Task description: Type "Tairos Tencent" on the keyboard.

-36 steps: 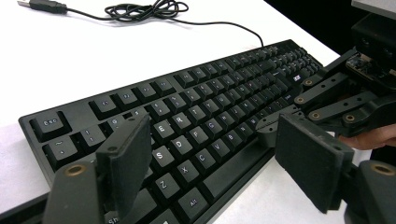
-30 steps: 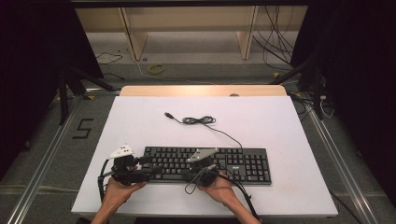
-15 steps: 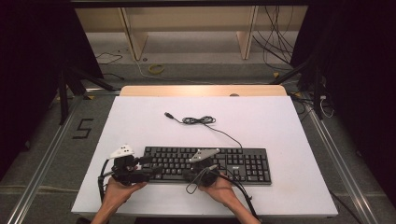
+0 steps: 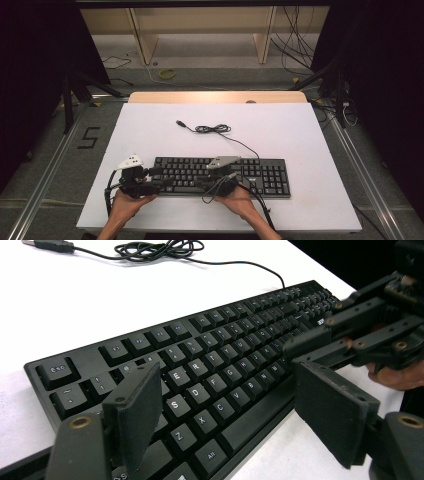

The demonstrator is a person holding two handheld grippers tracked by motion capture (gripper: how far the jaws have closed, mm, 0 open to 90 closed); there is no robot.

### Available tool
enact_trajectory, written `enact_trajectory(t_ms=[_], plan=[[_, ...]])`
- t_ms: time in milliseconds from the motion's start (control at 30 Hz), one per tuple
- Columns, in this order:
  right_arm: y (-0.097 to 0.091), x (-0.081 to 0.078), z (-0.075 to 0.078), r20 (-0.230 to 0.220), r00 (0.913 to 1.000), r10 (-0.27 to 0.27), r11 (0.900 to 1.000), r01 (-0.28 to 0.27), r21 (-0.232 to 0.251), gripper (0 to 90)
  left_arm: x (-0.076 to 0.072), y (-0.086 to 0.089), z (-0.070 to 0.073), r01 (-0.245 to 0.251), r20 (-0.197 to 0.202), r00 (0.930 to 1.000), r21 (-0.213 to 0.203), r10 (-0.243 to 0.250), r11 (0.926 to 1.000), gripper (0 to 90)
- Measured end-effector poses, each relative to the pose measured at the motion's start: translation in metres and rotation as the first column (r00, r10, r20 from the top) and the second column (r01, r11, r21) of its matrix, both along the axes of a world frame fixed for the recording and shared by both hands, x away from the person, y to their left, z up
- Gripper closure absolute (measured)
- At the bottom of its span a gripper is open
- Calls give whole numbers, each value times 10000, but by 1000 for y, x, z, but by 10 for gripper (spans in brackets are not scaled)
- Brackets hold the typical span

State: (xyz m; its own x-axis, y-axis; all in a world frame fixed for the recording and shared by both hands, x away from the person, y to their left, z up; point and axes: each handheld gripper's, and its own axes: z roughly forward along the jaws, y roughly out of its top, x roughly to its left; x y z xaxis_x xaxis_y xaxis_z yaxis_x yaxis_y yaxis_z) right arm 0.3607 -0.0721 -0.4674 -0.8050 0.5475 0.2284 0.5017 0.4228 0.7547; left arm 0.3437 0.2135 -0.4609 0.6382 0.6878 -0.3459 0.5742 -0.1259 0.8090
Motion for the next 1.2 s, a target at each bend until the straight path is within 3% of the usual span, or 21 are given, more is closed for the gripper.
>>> enact_trajectory(t_ms=[200, 367, 633, 800, 900, 1000, 1200], plan=[[-5, 4, 5, 7, 9999, -132, 9996, 132, 242, 573, 1, 2, -1, -67, -73, 10000, 89, 68, 9999, 267], [-5, 7, 8, 9, 9998, -203, 9997, 203, 154, 428, 3, 3, -2, -194, -171, 9997, 256, 198, 9995, 269], [-5, 12, 11, 226, 9993, -291, 9996, 289, 55, 455, 5, 6, -4, -427, -546, 9974, 676, 464, 9968, 365], [-2, 17, 12, 285, 9990, -338, 9994, 338, 3, 462, 6, 7, -6, -569, -867, 9940, 1086, 664, 9925, 504], [1, 20, 12, 253, 9991, -328, 9995, 328, -26, 457, 6, 7, -6, -502, -926, 9938, 1164, 611, 9919, 581], [4, 23, 12, 243, 9991, -353, 9994, 354, -64, 457, 6, 7, -6, -461, -949, 9936, 1509, 609, 9875, 668], [13, 27, 12, 223, 9995, -234, 9993, 240, -271, 525, 6, 5, -8, -364, -999, 9934, 1913, 563, 9809, 816]])
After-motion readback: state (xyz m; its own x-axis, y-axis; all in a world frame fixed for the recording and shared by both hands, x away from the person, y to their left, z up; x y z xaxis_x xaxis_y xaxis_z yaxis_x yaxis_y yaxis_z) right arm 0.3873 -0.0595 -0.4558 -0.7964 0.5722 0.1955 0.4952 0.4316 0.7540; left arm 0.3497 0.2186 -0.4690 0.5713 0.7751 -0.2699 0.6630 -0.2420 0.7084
